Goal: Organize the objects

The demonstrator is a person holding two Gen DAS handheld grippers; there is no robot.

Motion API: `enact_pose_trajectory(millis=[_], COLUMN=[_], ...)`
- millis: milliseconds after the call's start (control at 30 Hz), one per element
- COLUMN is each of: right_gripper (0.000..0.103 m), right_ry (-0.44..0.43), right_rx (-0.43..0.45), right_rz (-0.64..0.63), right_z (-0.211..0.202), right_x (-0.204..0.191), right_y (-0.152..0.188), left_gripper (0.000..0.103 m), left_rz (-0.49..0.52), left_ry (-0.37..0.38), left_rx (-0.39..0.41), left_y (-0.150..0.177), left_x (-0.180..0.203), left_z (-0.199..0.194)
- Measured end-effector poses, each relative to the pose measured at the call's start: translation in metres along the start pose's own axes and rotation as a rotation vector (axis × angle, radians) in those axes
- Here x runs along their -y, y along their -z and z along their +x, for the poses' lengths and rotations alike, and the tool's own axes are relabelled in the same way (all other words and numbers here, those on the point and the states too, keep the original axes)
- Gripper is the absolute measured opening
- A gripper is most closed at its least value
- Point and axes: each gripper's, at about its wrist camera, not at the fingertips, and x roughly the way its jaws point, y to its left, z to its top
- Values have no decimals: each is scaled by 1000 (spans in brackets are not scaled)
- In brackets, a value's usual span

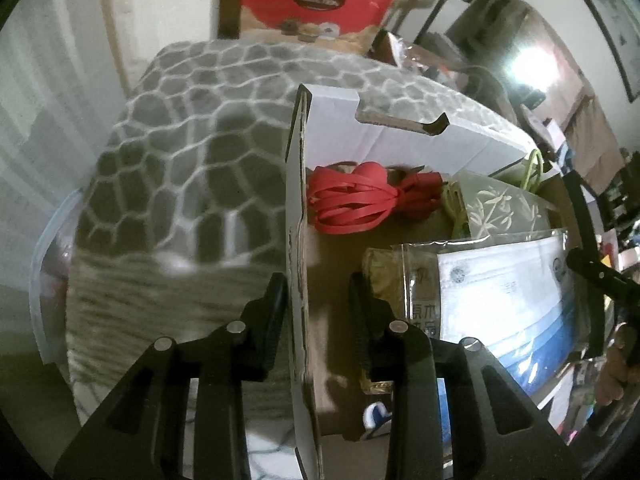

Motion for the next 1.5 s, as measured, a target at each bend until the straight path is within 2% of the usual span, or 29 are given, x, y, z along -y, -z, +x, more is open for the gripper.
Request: enact_pose_trajectory(millis=[167,367,667,767,833,900,1000,1100,1167,1233,1267,1333,1500], right_gripper=[32,32,32,36,41,58,61,71,71,72,74,79,81], right_ry=[26,45,54,62,51,67,104,122,155,211,223,253,357], right_rx=[37,54,71,69,89,125,158,181,195,231,244,279,327], right_rz=[10,24,30,18,38,25,-12,-56,-87,-115,-119,-121,-189], right_z=[-12,-9,0,0,-6,-16,-30,-42,-48,-58,-61,-70,-78], right_x=[13,32,43,41,44,42,34,22,12,-1,-4,-13,-38], right_y=[-12,-24,-27,-28,-27,-24,-18,-10,-5,3,5,15,38], left_gripper=[28,28,28,29,36,46,59,64,69,80,82,92,99], left_rz=[22,-3,-1,-17,-18,-10,6,24,34,44,49,59,78], left_ry=[1,20,9,28,30,7,-37,-56,-74,-84,-88,-89,-80], left_rx=[4,-10,-16,-12,12,45,96,143,173,213,236,253,280], left_y=[-19,-37,-39,-38,-36,-33,-26,-18,-10,0,8,18,42], left_x=[21,30,32,30,27,25,22,23,24,28,31,36,48], left_z=[6,24,32,29,21,11,-5,-22,-34,-48,-57,-67,-81])
